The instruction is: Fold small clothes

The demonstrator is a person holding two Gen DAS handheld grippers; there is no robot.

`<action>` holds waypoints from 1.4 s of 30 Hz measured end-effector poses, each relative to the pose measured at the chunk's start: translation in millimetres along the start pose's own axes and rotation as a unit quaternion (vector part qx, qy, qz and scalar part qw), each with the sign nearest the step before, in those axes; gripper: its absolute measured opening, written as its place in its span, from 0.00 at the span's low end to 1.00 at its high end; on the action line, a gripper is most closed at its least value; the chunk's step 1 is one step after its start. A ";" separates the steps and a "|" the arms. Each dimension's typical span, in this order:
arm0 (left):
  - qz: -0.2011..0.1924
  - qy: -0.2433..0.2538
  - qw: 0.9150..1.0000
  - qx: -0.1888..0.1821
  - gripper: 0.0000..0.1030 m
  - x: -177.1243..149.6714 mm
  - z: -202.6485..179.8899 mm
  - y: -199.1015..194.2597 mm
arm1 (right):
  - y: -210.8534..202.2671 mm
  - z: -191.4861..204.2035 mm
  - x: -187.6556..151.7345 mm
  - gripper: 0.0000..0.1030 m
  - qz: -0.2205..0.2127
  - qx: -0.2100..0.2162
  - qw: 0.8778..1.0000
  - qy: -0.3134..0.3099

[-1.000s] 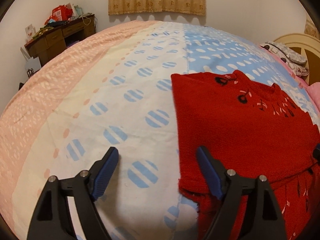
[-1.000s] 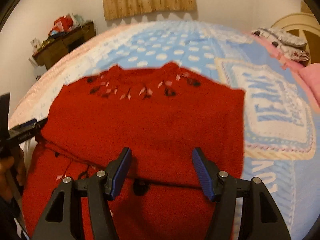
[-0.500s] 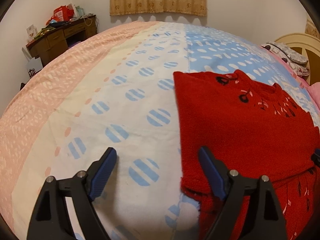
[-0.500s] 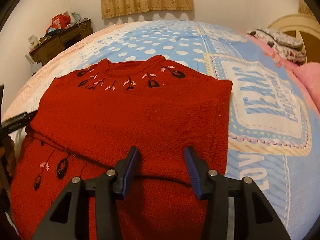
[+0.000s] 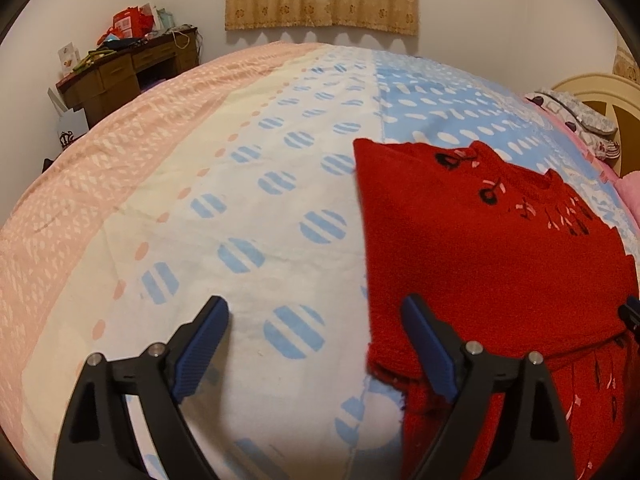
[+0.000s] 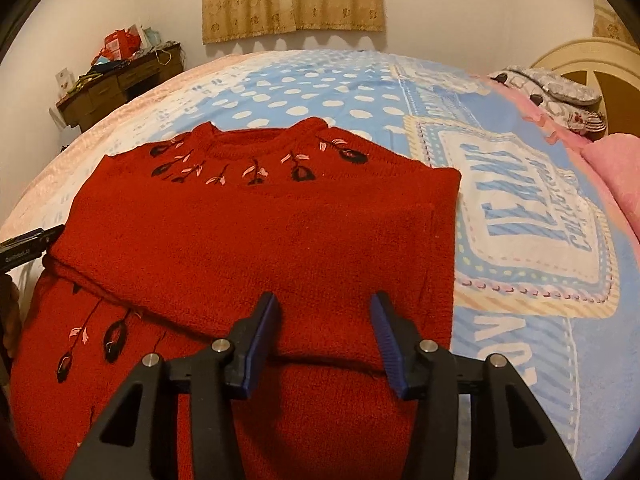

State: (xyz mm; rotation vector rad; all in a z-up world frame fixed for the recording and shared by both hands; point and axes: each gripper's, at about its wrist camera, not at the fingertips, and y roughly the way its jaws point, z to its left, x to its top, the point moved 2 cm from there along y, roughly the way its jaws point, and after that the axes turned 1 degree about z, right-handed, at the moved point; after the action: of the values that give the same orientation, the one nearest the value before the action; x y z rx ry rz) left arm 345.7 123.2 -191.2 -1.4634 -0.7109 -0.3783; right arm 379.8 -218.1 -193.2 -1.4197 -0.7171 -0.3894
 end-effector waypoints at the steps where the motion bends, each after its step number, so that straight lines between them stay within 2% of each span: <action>1: -0.001 -0.001 1.000 0.002 0.91 -0.4 -0.5 -0.6 | -1.4 1.5 -0.7 0.49 -0.003 -0.004 1.000 -0.004; 7: 0.001 0.002 1.000 0.006 0.94 0.5 -1.4 0.8 | -4.2 4.6 -2.9 0.49 -0.002 -0.010 1.000 -0.002; 14: 0.016 -0.027 0.999 -0.019 0.96 1.8 9.8 5.6 | -8.3 7.4 -3.6 0.50 -0.003 -0.027 1.000 -0.008; 21: 0.014 -0.022 0.999 -0.028 0.96 2.8 11.6 -5.2 | -12.7 11.5 -2.3 0.51 -0.007 -0.045 0.999 -0.016; 23: 0.011 -0.019 0.999 -0.040 0.96 1.4 11.6 -14.0 | -23.2 15.1 -4.9 0.55 -0.017 -0.052 0.998 -0.015; 26: 0.001 -0.011 0.999 -0.052 0.96 -1.2 9.9 -29.5 | -34.8 22.0 -10.3 0.58 -0.028 -0.045 0.998 -0.026; 30: -0.006 -0.003 0.998 -0.060 0.96 -7.9 7.5 -43.5 | -38.2 27.6 -20.3 0.59 -0.019 -0.042 0.998 -0.035; 35: -0.002 0.007 0.997 -0.071 0.96 -20.1 2.8 -56.0 | -48.6 38.1 -36.3 0.59 -0.010 -0.021 0.999 -0.040; 42: 0.011 0.042 0.995 -0.087 0.96 -53.3 -7.9 -79.8 | -67.9 49.6 -62.1 0.59 0.002 -0.002 0.999 -0.053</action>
State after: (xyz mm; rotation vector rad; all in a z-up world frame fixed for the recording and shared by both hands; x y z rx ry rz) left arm 257.0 97.7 -164.0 -1.6072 -0.6065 -0.4923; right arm 279.8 -189.5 -183.1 -1.4527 -0.8001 -0.3144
